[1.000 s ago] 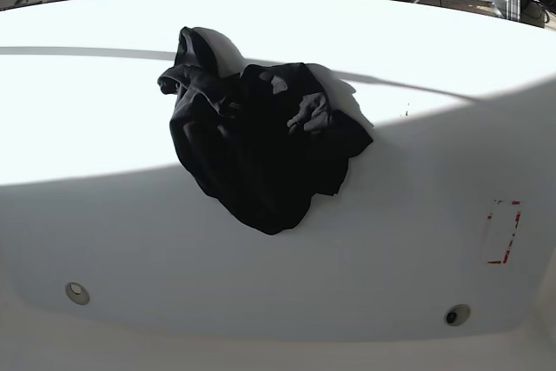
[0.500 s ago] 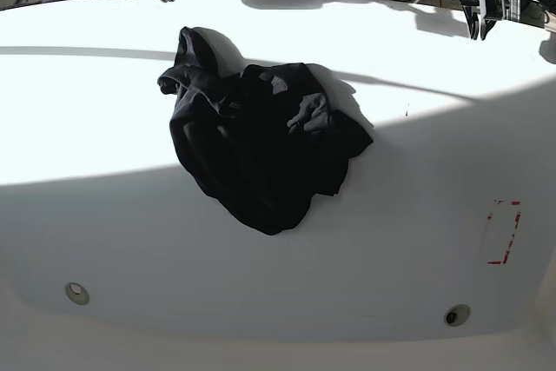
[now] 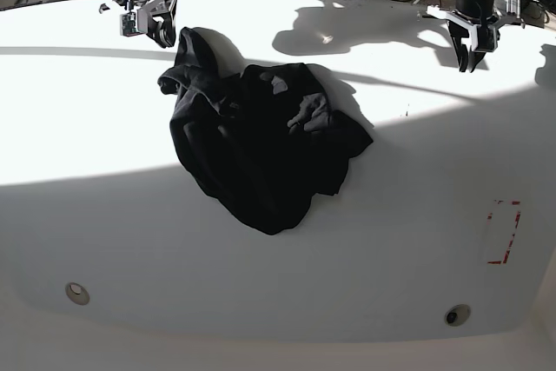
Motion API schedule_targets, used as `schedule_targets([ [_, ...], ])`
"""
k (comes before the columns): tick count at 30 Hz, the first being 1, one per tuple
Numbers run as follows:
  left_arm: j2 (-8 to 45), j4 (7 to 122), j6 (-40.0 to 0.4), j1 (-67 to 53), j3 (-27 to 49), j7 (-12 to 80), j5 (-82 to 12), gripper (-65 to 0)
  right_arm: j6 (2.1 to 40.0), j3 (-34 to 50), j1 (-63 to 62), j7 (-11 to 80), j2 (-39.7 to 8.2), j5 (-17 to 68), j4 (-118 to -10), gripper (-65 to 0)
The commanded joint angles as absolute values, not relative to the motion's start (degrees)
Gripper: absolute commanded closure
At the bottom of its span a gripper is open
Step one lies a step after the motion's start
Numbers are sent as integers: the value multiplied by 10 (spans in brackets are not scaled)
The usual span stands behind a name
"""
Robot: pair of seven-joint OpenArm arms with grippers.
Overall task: Layout the t-shirt on the table in an organized manner, then fold the t-shirt properly
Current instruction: 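Lower the right gripper onto the t-shirt's edge and grasp it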
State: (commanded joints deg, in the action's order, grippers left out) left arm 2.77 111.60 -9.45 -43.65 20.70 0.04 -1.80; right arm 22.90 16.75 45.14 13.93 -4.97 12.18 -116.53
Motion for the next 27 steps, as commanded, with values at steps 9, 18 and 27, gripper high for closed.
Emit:
schedule_targets([
  [9, 25, 1116, -129, -401, 185, 0, -18, -226, 274, 168, 388, 176, -49, 121, -1165, -241],
  [18, 24, 1116, -200, -370, 184, 0, -19, -358, 343, 167, 330, 240, -50, 118, -1166, -308],
  [27, 24, 1116, -229, -360, 184, 0, -19, -358, 393, 167, 274, 291, -50, 116, -1166, -419],
])
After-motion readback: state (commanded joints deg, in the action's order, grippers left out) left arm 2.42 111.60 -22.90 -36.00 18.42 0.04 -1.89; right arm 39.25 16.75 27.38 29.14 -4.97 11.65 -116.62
